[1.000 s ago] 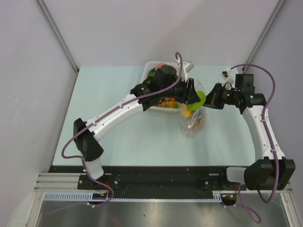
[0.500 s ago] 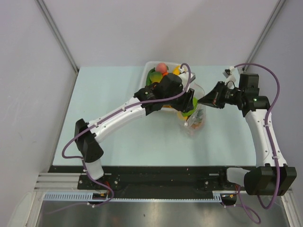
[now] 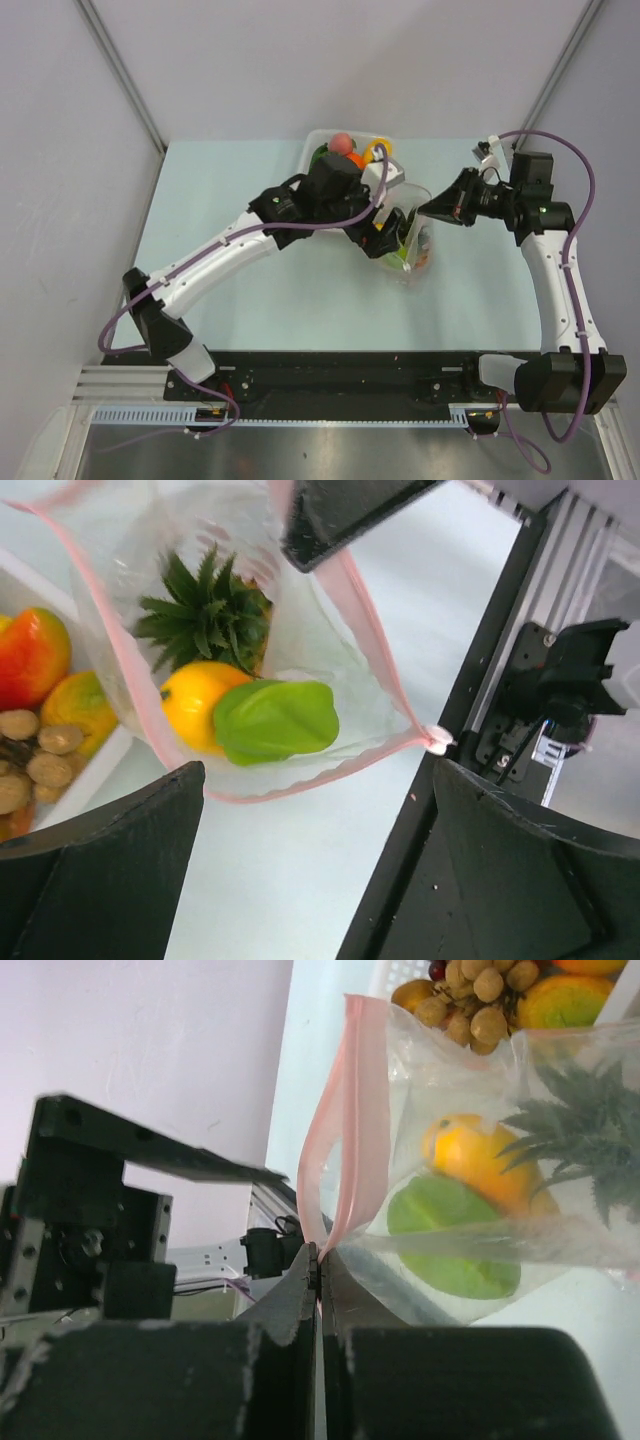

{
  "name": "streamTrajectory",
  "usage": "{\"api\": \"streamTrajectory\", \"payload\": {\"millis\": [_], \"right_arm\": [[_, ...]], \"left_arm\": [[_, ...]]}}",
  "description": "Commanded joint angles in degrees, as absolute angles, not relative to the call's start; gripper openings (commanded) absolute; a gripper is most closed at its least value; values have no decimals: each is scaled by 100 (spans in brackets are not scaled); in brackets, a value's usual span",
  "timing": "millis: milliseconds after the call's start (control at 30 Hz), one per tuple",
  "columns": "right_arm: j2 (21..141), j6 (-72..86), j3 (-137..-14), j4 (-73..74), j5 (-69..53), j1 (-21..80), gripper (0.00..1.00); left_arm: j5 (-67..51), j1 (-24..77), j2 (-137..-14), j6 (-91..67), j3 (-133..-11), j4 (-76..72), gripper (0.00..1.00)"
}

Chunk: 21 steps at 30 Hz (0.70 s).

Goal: Place the food in the zip-top bag and seal the zipper
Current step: Place the fake fruit in the zipper food storage bag, then pick up the fake fruit from the bin.

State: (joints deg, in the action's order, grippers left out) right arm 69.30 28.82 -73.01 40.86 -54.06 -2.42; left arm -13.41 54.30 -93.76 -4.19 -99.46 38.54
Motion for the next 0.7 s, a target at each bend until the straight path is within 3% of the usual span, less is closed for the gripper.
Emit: {"api": "streamTrajectory", "payload": {"millis": [0, 267, 667], "right_arm": [[6759, 2753, -7884, 4068, -5652, -325, 0], [7057, 1733, -7647, 4982, -4757, -281, 0], [7207, 1670, -7585, 5150, -4948, -422, 0]], "left_arm": [[-1494, 4879, -8807, -438, -10186, 3333, 100], [-950, 3798, -9157, -151, -10256, 2892, 100], [-669, 2857, -11310, 2082, -11161, 2058, 99]]}}
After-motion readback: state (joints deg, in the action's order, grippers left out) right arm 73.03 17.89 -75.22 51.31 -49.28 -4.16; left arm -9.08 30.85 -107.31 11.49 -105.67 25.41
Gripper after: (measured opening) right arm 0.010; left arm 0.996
